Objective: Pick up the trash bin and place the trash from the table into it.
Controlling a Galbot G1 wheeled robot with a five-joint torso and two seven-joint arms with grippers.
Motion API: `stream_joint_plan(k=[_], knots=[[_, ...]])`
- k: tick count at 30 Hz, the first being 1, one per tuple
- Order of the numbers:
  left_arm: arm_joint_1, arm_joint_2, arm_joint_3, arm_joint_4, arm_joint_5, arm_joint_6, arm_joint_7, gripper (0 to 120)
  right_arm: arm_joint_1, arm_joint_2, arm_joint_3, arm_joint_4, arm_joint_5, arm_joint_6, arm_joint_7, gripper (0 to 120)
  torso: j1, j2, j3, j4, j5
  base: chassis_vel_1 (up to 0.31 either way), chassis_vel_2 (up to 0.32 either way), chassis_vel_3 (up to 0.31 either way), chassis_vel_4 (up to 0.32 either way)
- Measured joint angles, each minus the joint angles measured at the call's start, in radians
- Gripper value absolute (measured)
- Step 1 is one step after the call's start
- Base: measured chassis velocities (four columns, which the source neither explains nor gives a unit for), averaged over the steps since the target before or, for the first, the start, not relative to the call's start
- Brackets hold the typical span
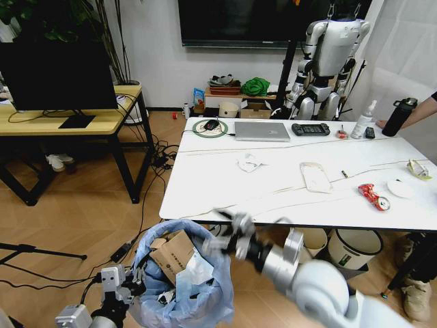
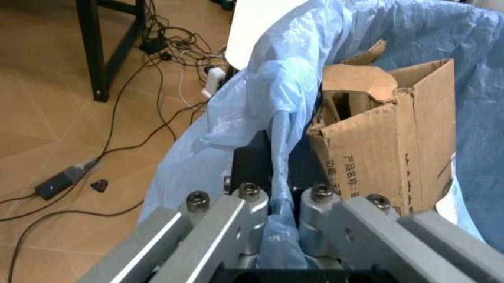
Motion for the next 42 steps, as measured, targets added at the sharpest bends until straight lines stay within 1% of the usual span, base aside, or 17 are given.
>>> stream_joint_plan(k=[1,3,8,9,10,11,13,14,16,19,20,25,29,35,38,41,42], knots=[[0.0,0.0,0.0,0.0,0.0,0.0,0.0,0,0.0,0.0,0.0,0.0,0.0,0.0,0.0,100,0.0,0.0,0.0,0.0,0.0,0.0,0.0,0.0,0.0],[0.001,-0.003,0.0,0.0,0.001,-0.001,0.001,0,0.087,0.042,0.031,-0.097,0.022,-0.03,0.063,100,0.0,0.0,0.0,0.0,0.0001,0.0,0.0,0.0,0.0],[0.003,-0.012,-0.007,-0.006,0.001,-0.001,0.001,0,0.274,0.149,0.063,-0.336,0.051,-0.079,0.146,100,0.0,0.0,0.0,-0.0001,0.0002,0.0,0.0,0.0,0.0],[0.003,-0.012,-0.007,-0.006,0.001,-0.001,0.001,0,0.274,0.149,0.063,-0.336,0.051,-0.079,0.146,100,0.0,0.0,0.0,-0.0001,0.0002,0.0,0.0,0.0,0.0],[0.004,-0.014,-0.009,-0.008,0.001,-0.001,0.002,0,0.308,0.172,0.066,-0.385,0.051,-0.088,0.154,100,0.0,0.0,0.0,0.0,-0.0006,0.0,0.0,0.0,0.0],[0.005,-0.017,-0.01,-0.009,0.001,-0.001,0.002,0,0.365,0.217,0.065,-0.484,0.044,-0.098,0.159,100,0.0,0.0,0.0,0.0001,0.0,0.0,0.0,0.0,0.0],[0.009,-0.021,-0.015,-0.012,0.001,-0.001,0.002,0,0.431,0.275,0.059,-0.625,0.012,-0.099,0.154,100,0.0,0.0,0.0,0.0004,0.0002,0.0,0.0,0.0,0.0],[0.009,-0.021,-0.015,-0.012,0.001,-0.001,0.002,0,0.431,0.275,0.059,-0.625,0.012,-0.099,0.154,100,0.0,0.0,0.0,0.0004,0.0002,0.0,0.0,0.0,0.0],[0.014,-0.026,-0.02,-0.016,0.002,-0.002,0.002,0,0.485,0.324,0.054,-0.751,-0.024,-0.099,0.136,100,0.0,0.0,0.0,0.0003,0.0,0.0,0.0,0.0,0.0],[0.02,-0.037,-0.024,-0.022,0.004,-0.003,0.002,0,0.533,0.362,0.053,-0.875,-0.084,-0.092,0.118,100,0.0,0.0,0.0,0.0004,0.0,0.0,0.0,0.0,0.0],[0.02,-0.037,-0.024,-0.022,0.004,-0.003,0.002,0,0.533,0.362,0.053,-0.875,-0.084,-0.092,0.118,100,0.0,0.0,0.0,0.0004,0.0,0.0,0.0,0.0,0.0],[0.023,-0.055,-0.023,-0.026,0.014,-0.005,0.005,0,0.57,0.382,0.056,-1.045,-0.19,-0.076,0.11,100,0.0,0.0,0.0,-0.0003,0.0001,0.0,0.0,0.0,0.0],[0.026,-0.059,-0.022,-0.027,0.016,-0.006,0.006,0,0.587,0.393,0.074,-1.117,-0.217,-0.066,0.105,100,0.0,0.0,0.0,-0.0002,0.0001,0.0,0.0,0.0,0.0],[0.028,-0.065,-0.021,-0.028,0.019,-0.008,0.006,0,0.615,0.402,0.085,-1.175,-0.22,-0.063,0.093,99,0.0,0.0,0.0,0.0,0.0001,0.0,0.0,0.0,0.0],[0.029,-0.067,-0.021,-0.028,0.022,-0.009,0.007,0,0.62,0.403,0.082,-1.188,-0.219,-0.063,0.089,88,0.0,0.0,0.0,0.0,0.0001,0.0,0.0,0.0,0.0],[0.03,-0.067,-0.021,-0.029,0.022,-0.01,0.008,0,0.619,0.403,0.081,-1.188,-0.218,-0.063,0.089,84,0.0,0.0,0.0,0.0,0.0002,0.0,0.0,0.0,0.0],[0.03,-0.066,-0.021,-0.03,0.022,-0.01,0.008,0,0.615,0.402,0.08,-1.188,-0.216,-0.063,0.089,75,0.0,0.0,0.0,0.0,0.0,0.0,0.0,0.0,0.0]])
